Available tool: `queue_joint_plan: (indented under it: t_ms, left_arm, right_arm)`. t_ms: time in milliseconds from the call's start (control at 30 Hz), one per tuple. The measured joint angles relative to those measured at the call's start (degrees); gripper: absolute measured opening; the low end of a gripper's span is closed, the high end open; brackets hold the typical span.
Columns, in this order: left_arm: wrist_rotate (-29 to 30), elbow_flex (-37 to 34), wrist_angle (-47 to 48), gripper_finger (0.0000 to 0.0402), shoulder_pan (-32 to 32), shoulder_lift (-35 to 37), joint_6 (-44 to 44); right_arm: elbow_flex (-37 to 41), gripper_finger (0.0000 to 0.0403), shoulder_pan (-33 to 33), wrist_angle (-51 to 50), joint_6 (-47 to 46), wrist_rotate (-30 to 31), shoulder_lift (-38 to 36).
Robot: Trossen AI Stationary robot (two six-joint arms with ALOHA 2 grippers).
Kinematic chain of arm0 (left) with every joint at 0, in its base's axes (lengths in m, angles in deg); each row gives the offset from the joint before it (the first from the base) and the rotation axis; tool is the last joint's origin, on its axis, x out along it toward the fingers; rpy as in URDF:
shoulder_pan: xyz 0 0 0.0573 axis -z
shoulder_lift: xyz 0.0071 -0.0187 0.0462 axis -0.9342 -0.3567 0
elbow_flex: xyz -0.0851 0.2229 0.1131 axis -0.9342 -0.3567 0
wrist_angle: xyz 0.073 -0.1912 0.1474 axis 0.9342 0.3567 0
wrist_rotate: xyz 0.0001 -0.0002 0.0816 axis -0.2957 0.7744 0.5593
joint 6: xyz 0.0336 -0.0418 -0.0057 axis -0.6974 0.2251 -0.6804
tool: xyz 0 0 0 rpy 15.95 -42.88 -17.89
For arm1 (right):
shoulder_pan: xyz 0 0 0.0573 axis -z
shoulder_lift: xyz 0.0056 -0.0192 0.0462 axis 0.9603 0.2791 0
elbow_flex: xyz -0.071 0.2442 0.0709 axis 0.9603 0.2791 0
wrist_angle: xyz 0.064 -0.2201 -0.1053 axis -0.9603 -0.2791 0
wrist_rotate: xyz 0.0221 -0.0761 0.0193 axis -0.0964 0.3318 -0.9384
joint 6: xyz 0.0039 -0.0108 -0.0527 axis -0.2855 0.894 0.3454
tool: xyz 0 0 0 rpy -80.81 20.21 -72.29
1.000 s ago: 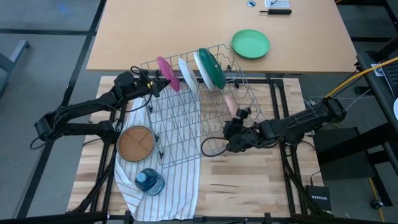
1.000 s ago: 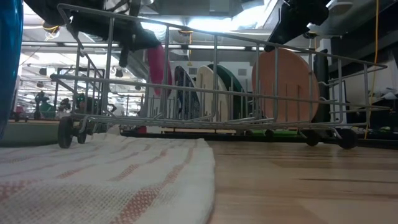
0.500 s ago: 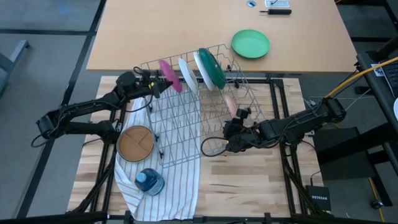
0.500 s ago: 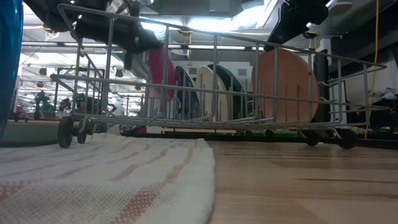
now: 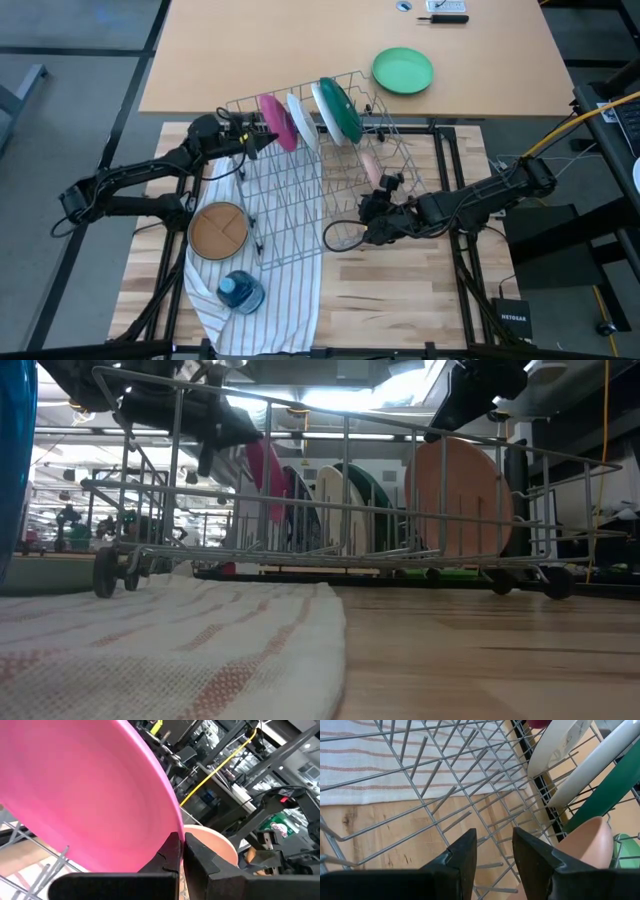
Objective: Sort dishes
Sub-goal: Put the pink plate into the dish rack
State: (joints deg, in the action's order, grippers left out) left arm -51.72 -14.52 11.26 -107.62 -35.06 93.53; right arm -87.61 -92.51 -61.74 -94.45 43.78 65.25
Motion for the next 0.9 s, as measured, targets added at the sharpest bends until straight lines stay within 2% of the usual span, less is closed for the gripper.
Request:
queue_joint_plan:
  t_ms: [200, 500, 800, 900]
  left_arm:
    - [0.1, 0.0, 0.5, 0.0, -1.3, 0.0, 0.4]
    - [2.0, 0.0, 8.2, 0.0, -2.8, 0.0, 2.0]
    - [1.3, 0.0, -3.3, 0.0, -2.4, 0.0, 2.5]
    - [0.6, 0.0, -3.8, 0.0, -2.4, 0.3, 3.3]
  right_arm:
    - [0.0, 0.0129, 0.0, 0.0, 0.1, 0.0, 0.0]
    - [0.0, 0.0129, 0.0, 0.0, 0.1, 0.0, 0.0]
    - [0.0, 0.0129, 0.0, 0.0, 0.1, 0.0, 0.0]
    - [0.0, 0.0129, 0.0, 0.0, 0.1, 0.0, 0.0]
